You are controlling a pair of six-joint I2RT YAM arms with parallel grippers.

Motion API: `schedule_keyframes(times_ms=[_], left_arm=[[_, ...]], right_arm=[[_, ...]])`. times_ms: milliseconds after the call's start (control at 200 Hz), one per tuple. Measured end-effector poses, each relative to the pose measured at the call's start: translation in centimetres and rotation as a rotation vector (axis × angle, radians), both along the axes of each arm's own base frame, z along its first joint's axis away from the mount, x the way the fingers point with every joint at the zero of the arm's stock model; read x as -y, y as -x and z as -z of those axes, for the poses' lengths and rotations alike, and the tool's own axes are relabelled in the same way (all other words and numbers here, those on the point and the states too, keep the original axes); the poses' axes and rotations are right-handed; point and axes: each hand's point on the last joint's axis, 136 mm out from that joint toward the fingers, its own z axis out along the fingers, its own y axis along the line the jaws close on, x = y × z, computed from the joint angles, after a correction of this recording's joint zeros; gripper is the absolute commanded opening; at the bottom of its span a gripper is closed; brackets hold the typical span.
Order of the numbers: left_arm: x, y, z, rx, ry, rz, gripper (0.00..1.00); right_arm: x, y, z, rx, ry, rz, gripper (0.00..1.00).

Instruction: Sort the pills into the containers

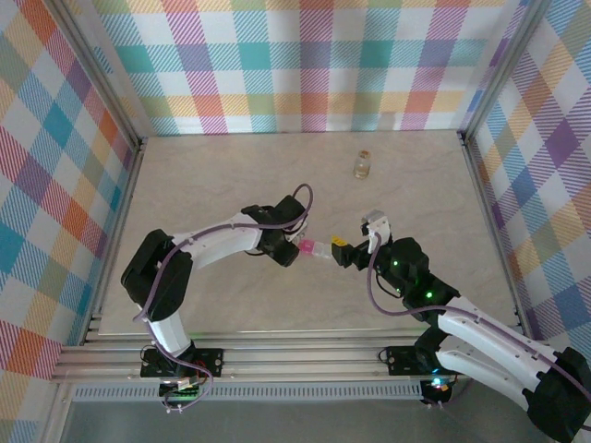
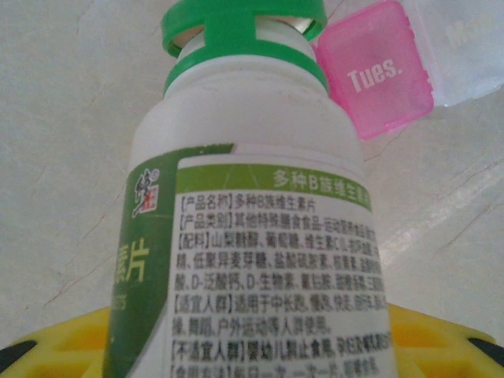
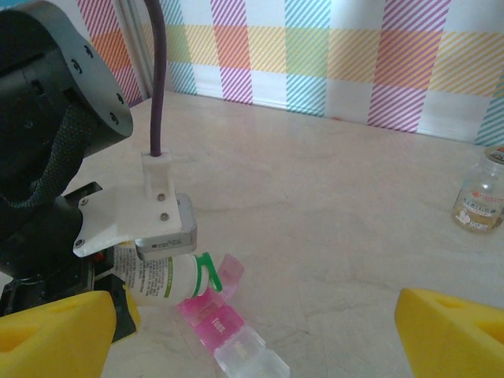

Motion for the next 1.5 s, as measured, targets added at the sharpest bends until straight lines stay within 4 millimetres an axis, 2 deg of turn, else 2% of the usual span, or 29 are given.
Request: schedule_keyframes(times_ms=[590, 840, 1055, 1500], left_arm=[[0.7, 0.1, -0.2, -0.106, -0.088, -0.013, 0.00], [1.3, 0.8, -0.6, -0.149, -0.138, 0.012, 0.00], [1.0, 1.3, -0.7, -0.188, -0.178, 0.018, 0.00], [1.7, 0.6, -1.7, -0.233, -0.226, 0.036, 0.00]], right_arm=[[0.1, 0.1, -0.3, 0.006, -0.012, 0.002, 0.91], [0.2, 0.1, -0.4, -0.001, -0.025, 0.002, 0.91], [0.2, 0.3, -0.6, 0.004, -0.033, -0.005, 0.91], [0.1, 0.4, -0.9, 0.009, -0.042, -0.012, 0.91]])
